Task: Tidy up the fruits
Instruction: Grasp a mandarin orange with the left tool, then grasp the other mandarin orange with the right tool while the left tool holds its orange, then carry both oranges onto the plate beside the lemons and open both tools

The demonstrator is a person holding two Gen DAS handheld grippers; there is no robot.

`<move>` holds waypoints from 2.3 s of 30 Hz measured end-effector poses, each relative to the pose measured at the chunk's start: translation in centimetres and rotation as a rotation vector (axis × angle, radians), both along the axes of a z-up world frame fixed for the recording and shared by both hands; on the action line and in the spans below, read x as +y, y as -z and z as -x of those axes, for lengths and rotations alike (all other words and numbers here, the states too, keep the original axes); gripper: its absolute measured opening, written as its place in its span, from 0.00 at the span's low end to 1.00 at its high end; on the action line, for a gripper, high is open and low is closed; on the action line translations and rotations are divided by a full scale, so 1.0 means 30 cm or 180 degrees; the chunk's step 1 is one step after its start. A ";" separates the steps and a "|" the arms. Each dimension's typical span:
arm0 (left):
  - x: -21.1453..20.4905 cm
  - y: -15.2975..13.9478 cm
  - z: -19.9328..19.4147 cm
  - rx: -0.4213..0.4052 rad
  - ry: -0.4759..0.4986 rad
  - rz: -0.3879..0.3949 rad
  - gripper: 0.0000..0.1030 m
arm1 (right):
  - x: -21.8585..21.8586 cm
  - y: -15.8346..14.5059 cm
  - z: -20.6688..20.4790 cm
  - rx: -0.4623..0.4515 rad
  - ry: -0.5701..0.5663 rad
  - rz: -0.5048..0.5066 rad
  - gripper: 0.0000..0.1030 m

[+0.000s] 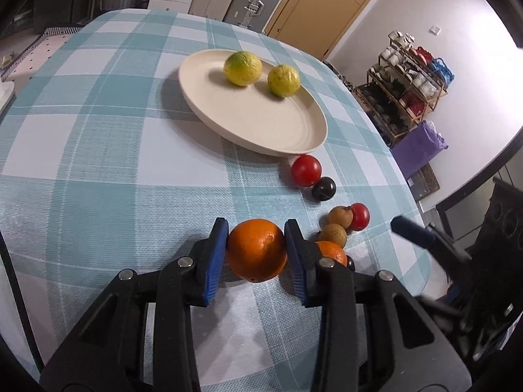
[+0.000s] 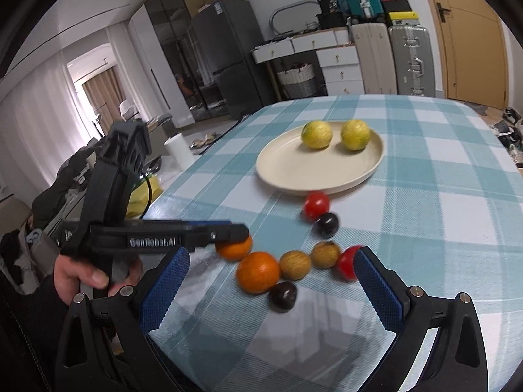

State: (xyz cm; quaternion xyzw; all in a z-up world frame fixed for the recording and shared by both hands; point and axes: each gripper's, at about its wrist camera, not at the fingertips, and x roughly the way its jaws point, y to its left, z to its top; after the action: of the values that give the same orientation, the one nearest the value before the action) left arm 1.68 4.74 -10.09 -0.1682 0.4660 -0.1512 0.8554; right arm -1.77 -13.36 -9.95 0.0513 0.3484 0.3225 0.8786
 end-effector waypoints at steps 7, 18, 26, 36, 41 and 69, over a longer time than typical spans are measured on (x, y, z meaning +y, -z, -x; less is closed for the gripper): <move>0.043 -0.025 0.025 -0.0074 -0.0043 0.0056 0.31 | 0.071 0.021 0.023 -0.0004 -0.0104 0.0137 0.97; 0.118 -0.001 0.044 -0.0021 -0.0182 0.0129 0.32 | 0.206 0.069 0.057 -0.0431 0.0056 0.1028 0.68; 0.139 0.018 0.045 -0.0013 -0.0220 0.0167 0.32 | 0.260 0.113 0.059 -0.0600 0.0038 0.1436 0.46; 0.145 0.016 0.033 0.0007 -0.0236 0.0246 0.32 | 0.253 0.105 0.038 -0.0521 0.0006 0.1281 0.38; 0.157 -0.022 0.015 -0.0009 -0.0217 0.0222 0.31 | 0.224 0.058 0.049 -0.0618 -0.0009 0.0991 0.38; 0.090 -0.140 -0.430 -0.0211 -0.0170 -0.0051 0.31 | 0.034 -0.116 -0.329 -0.0459 0.0157 -0.0017 0.38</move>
State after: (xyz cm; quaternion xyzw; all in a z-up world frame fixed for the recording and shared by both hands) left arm 14.59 7.45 -5.88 -0.1687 0.4340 -0.1300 0.8754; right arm 8.09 -12.35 -6.47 0.0388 0.2820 0.3045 0.9090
